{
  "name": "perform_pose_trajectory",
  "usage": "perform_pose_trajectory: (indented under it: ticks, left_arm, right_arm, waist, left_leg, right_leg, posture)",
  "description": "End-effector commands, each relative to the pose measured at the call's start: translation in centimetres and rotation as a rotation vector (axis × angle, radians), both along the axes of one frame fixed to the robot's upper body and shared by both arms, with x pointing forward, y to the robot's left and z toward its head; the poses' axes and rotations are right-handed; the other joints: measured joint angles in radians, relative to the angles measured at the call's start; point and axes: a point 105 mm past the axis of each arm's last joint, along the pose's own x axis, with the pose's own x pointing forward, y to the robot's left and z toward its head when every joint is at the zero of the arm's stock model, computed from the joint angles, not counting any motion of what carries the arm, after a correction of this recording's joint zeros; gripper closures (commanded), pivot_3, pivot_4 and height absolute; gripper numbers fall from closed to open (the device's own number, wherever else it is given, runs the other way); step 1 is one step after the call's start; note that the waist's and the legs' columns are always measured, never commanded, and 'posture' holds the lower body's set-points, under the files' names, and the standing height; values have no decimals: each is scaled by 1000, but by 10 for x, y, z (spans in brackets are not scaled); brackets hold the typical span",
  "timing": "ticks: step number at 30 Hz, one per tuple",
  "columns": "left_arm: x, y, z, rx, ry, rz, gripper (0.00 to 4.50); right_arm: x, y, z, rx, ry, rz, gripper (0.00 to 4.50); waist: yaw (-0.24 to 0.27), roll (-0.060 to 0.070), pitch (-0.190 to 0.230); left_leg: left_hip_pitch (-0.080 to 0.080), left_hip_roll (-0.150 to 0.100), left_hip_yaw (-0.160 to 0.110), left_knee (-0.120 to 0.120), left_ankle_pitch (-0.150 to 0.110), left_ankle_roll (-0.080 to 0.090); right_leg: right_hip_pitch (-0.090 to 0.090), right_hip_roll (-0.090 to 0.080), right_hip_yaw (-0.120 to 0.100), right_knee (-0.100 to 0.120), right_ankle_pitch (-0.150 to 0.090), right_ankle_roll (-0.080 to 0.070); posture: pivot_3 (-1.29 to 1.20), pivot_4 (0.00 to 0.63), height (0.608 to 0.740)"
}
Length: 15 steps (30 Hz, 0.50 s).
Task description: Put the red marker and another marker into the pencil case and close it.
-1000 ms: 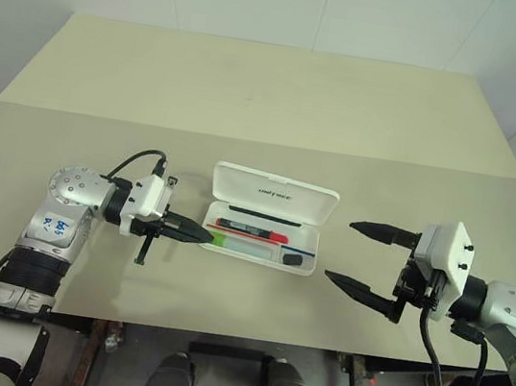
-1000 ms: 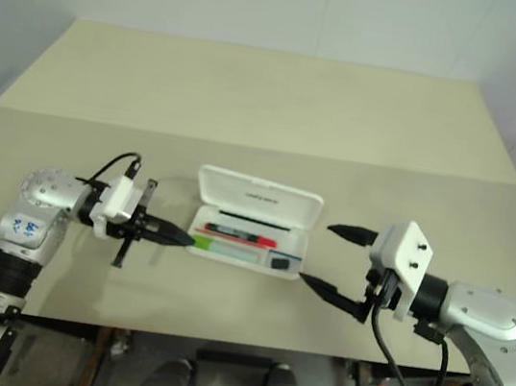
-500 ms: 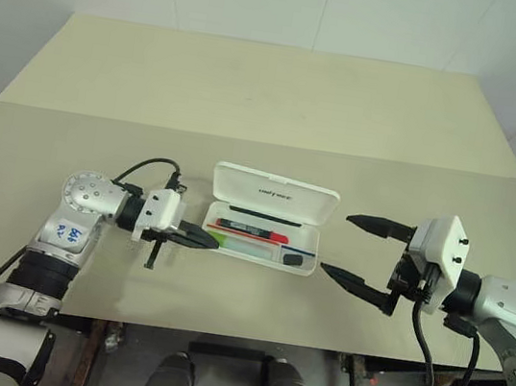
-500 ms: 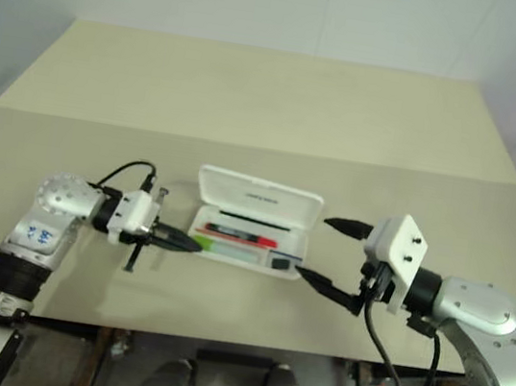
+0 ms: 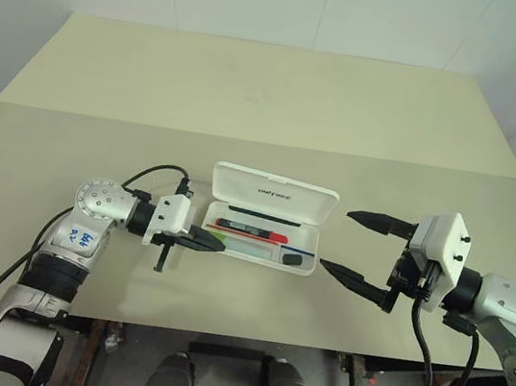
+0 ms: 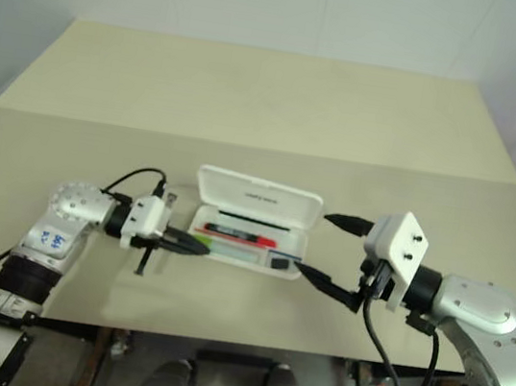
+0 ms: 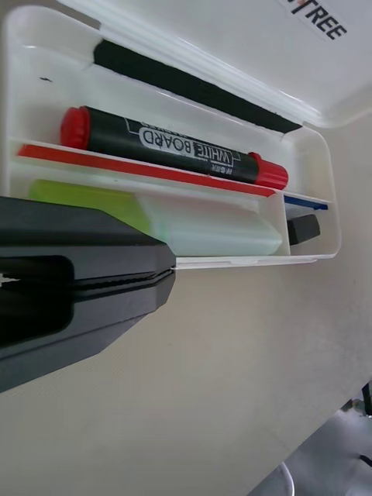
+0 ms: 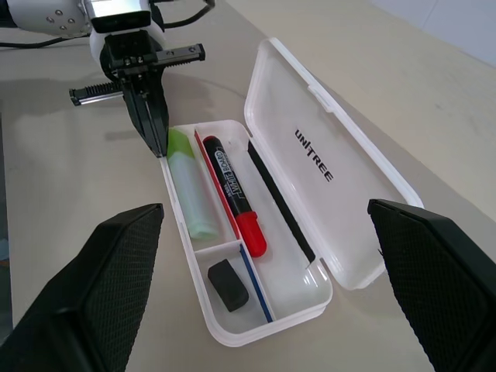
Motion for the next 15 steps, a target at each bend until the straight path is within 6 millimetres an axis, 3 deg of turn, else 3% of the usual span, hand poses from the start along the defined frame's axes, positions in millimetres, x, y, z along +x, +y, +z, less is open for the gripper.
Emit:
perform_pose_trajectory:
  ticks: [1,15]
  left_arm:
    - [4,-5,8,-30,-12,23,4465]
    - [8,-7,1,3,6,67,4465]
  right_arm:
    - [-6,6,8,12,-41,25,0]
    - [-5,7,7,13,-45,25,0]
  waist:
    - [0,0,0]
    - [0,0,0]
  left_leg:
    - [0,0,0,0,0,0]
    - [0,0,0,1,0,0]
  right_leg:
    - [0,0,0,0,0,0]
    - [0,0,0,0,0,0]
  posture:
    - [0,150,740]
    - [0,150,740]
